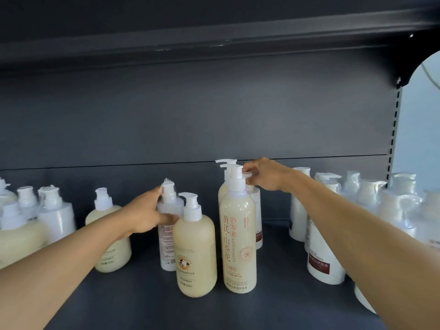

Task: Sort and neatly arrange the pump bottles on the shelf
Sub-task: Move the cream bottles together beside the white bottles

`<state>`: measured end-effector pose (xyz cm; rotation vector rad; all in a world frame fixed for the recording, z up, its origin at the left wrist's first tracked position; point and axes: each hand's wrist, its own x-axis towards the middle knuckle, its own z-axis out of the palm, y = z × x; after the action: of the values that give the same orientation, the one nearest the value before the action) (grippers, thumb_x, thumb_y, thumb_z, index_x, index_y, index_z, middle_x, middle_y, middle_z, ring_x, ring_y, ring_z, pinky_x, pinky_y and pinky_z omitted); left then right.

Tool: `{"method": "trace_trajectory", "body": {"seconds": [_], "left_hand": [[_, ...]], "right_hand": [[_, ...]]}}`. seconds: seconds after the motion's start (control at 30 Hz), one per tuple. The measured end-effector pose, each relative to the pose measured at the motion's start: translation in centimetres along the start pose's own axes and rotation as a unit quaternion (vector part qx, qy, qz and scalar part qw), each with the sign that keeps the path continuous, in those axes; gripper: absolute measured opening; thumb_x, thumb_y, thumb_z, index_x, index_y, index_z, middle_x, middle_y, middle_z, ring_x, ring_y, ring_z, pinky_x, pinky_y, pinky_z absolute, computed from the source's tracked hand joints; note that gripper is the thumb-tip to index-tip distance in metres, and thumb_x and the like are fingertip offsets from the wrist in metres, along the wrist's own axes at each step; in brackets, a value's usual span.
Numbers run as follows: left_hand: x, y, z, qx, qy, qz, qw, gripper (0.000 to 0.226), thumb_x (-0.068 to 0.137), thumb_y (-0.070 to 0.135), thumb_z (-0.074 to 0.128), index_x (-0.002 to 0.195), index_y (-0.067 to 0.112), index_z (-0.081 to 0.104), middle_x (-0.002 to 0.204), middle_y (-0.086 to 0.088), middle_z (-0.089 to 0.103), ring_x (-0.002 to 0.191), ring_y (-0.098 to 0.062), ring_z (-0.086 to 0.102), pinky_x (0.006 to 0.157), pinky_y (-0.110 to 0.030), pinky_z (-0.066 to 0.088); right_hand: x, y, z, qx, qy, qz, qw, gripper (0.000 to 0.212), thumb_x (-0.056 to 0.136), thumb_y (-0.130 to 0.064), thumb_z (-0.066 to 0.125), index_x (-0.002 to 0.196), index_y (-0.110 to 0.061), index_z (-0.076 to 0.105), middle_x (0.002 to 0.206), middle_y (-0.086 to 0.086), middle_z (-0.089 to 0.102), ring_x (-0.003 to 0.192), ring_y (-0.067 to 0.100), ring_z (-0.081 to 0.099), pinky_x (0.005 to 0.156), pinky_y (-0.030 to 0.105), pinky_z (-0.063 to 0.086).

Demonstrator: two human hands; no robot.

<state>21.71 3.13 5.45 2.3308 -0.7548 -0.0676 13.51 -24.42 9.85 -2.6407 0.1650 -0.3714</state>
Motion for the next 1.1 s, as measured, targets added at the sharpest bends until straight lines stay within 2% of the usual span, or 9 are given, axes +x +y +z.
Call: {"method": "trace_trajectory", "body": {"seconds": [0.13, 0.3, 0.47, 0.6, 0.67, 0.8, 0.9, 1.0, 1.1], "left_hand": [[-0.4, 0.2, 0.0, 0.009, 0.011, -0.001, 1.0, 0.051, 0.076, 0.026, 0.077, 0.119, 0.03, 0.05, 0.108, 0.008, 0.064, 0.102, -0.013, 0.061, 0.093, -0.035, 0.049], [-1.5, 0.1, -0.3, 0.026, 0.027, -0.009, 0.999, 0.053, 0.073, 0.029, 0.079, 0.118, 0.025, 0.05, 0.108, 0.008, 0.063, 0.1, -0.014, 0.061, 0.091, -0.036, 0.05], [-2.9, 0.2, -0.5, 0.013, 0.024, -0.007, 1.0, 0.043, 0.076, 0.022, 0.076, 0.111, 0.024, 0.05, 0.101, 0.006, 0.062, 0.093, -0.013, 0.061, 0.085, -0.033, 0.052], [-4.0, 0.0, -0.9, 0.001, 0.021, -0.008, 1.0, 0.043, 0.079, 0.02, 0.074, 0.113, 0.024, 0.048, 0.102, 0.006, 0.061, 0.093, -0.013, 0.06, 0.087, -0.033, 0.051], [-4.5, -0.1, -1.1, -0.001, 0.017, -0.007, 1.0, 0.044, 0.079, 0.02, 0.074, 0.114, 0.025, 0.048, 0.105, 0.006, 0.061, 0.099, -0.015, 0.061, 0.091, -0.037, 0.051], [-5.7, -0.2, -1.4, 0.01, 0.008, 0.001, 1.0, 0.036, 0.08, 0.022, 0.072, 0.107, 0.026, 0.048, 0.099, 0.007, 0.06, 0.096, -0.015, 0.06, 0.091, -0.036, 0.052], [-6.7, -0.3, -1.6, -0.002, 0.011, 0.003, 1.0, 0.041, 0.079, 0.023, 0.073, 0.113, 0.023, 0.05, 0.106, 0.005, 0.061, 0.101, -0.015, 0.06, 0.093, -0.036, 0.051], [-7.7, -0.7, -1.3, -0.018, 0.041, 0.002, 0.999, 0.048, 0.078, 0.026, 0.074, 0.117, 0.02, 0.047, 0.108, 0.005, 0.059, 0.101, -0.013, 0.059, 0.086, -0.028, 0.048], [-8.7, -1.4, 0.0, -0.078, 0.029, 0.005, 0.997, 0.055, 0.079, 0.021, 0.074, 0.121, 0.025, 0.038, 0.101, 0.011, 0.057, 0.092, -0.005, 0.057, 0.071, -0.019, 0.045]], "right_hand": [[0.0, -0.3, -0.2, -0.061, 0.03, -0.012, 0.998, 0.027, 0.094, -0.016, 0.054, 0.119, -0.014, 0.062, 0.114, 0.005, 0.063, 0.089, 0.017, 0.057, 0.08, 0.025, 0.044], [-1.5, -0.6, -1.6, -0.202, 0.036, 0.018, 0.979, 0.027, 0.095, -0.015, 0.049, 0.115, -0.009, 0.065, 0.114, 0.009, 0.064, 0.103, 0.026, 0.06, 0.085, 0.029, 0.045], [-1.8, 0.0, -2.3, -0.345, 0.016, 0.053, 0.937, 0.027, 0.094, -0.01, 0.045, 0.111, -0.005, 0.066, 0.114, 0.008, 0.062, 0.092, 0.021, 0.058, 0.079, 0.026, 0.047], [-1.4, 1.0, -2.7, -0.362, 0.019, 0.094, 0.927, 0.021, 0.089, -0.006, 0.052, 0.105, -0.006, 0.066, 0.096, 0.005, 0.06, 0.074, 0.018, 0.054, 0.051, 0.019, 0.039], [-1.4, 1.1, -2.5, -0.349, 0.042, 0.107, 0.93, 0.017, 0.086, -0.001, 0.053, 0.1, -0.004, 0.064, 0.091, 0.007, 0.056, 0.067, 0.019, 0.052, 0.045, 0.021, 0.033], [-1.6, 1.3, -1.4, -0.329, 0.086, 0.105, 0.934, 0.014, 0.084, 0.004, 0.05, 0.095, 0.002, 0.059, 0.081, 0.008, 0.049, 0.07, 0.024, 0.054, 0.05, 0.023, 0.035], [-2.3, 1.2, -1.0, -0.298, 0.088, 0.115, 0.943, 0.014, 0.085, 0.003, 0.049, 0.097, 0.003, 0.057, 0.09, 0.009, 0.056, 0.064, 0.019, 0.051, 0.048, 0.022, 0.034], [-4.3, -0.5, -0.9, -0.252, 0.104, 0.111, 0.956, 0.027, 0.09, 0.001, 0.047, 0.117, 0.002, 0.047, 0.113, 0.02, 0.054, 0.094, 0.033, 0.057, 0.071, 0.032, 0.048], [-6.5, -2.6, -0.6, -0.222, 0.155, 0.107, 0.957, 0.042, 0.086, 0.002, 0.047, 0.128, -0.001, 0.04, 0.118, 0.022, 0.046, 0.102, 0.04, 0.054, 0.086, 0.047, 0.05]]}}
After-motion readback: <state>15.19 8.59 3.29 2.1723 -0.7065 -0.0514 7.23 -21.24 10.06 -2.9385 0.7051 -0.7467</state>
